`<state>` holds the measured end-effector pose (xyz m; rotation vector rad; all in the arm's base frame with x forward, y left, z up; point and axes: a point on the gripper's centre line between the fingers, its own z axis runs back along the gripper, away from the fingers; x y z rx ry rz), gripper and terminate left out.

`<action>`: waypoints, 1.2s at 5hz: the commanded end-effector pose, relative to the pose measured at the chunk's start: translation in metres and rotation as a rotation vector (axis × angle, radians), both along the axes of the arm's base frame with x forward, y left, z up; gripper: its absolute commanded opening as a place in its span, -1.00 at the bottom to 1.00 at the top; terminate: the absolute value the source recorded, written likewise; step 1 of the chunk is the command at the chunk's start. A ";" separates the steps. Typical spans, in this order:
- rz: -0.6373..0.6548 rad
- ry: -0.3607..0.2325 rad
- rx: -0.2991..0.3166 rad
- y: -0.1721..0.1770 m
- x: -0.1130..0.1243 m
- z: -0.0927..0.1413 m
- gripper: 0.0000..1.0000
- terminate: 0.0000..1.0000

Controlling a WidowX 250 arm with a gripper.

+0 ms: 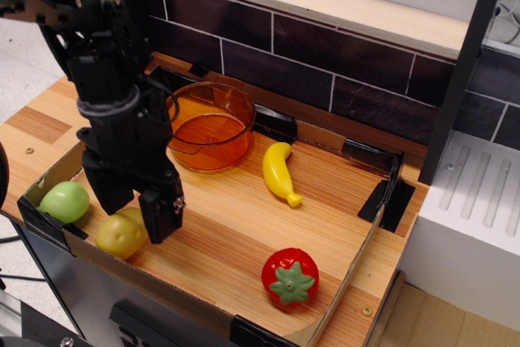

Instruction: Put potato in pot

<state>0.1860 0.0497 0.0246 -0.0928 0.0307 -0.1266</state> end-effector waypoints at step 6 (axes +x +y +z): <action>0.238 -0.077 -0.080 -0.009 0.064 0.053 -1.00 -1.00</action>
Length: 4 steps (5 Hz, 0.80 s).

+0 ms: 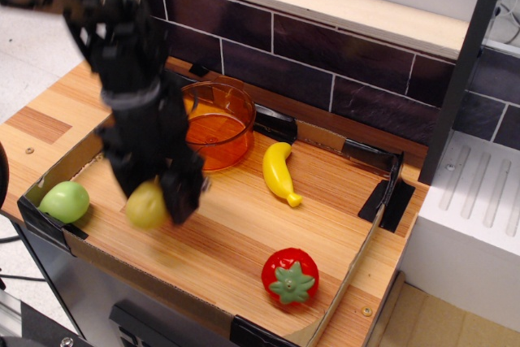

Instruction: Put potato in pot

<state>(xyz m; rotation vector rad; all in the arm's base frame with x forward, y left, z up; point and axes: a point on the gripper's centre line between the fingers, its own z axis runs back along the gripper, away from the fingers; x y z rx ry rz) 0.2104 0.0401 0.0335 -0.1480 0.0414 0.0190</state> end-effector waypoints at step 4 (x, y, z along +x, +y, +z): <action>0.268 -0.136 0.003 0.034 0.107 0.056 -1.00 -1.00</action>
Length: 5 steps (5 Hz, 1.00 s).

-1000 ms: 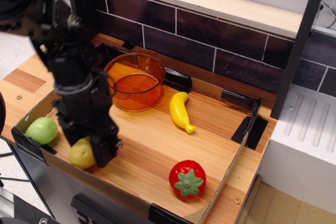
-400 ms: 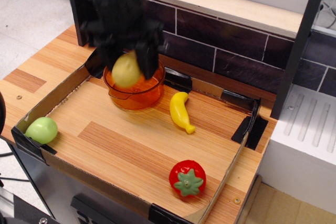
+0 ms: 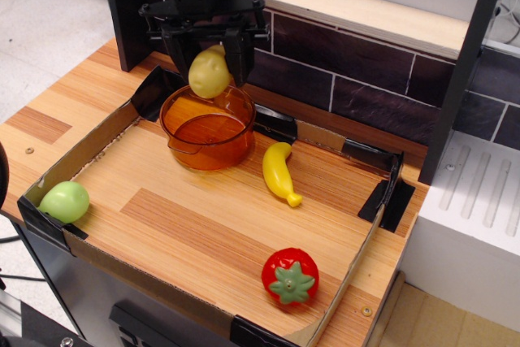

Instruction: Put potato in pot

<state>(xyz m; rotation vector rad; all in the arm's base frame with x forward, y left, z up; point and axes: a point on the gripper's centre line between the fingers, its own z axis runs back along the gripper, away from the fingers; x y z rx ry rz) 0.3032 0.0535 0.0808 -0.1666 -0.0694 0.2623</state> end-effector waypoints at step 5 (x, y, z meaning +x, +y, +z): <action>-0.067 -0.071 0.029 0.000 -0.011 0.032 1.00 -1.00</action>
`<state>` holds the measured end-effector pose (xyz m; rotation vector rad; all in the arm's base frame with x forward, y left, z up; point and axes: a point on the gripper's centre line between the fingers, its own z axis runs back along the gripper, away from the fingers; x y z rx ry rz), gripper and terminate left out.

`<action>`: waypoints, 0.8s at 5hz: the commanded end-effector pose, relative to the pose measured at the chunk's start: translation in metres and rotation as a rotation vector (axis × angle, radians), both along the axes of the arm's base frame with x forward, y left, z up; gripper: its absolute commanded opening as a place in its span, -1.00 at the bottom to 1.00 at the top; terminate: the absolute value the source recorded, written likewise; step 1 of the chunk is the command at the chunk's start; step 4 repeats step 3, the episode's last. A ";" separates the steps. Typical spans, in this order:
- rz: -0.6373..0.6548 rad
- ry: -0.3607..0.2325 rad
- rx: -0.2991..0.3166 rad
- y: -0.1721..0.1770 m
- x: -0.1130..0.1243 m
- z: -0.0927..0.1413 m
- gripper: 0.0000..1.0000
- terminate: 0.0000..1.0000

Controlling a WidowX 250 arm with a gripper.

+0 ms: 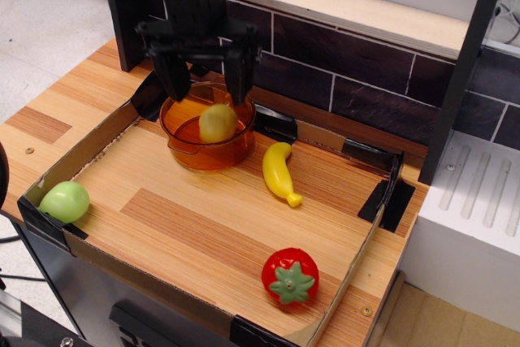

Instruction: Put potato in pot

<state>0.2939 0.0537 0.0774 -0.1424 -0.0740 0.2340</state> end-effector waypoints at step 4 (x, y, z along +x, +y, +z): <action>-0.077 -0.051 -0.035 -0.006 -0.016 0.058 1.00 1.00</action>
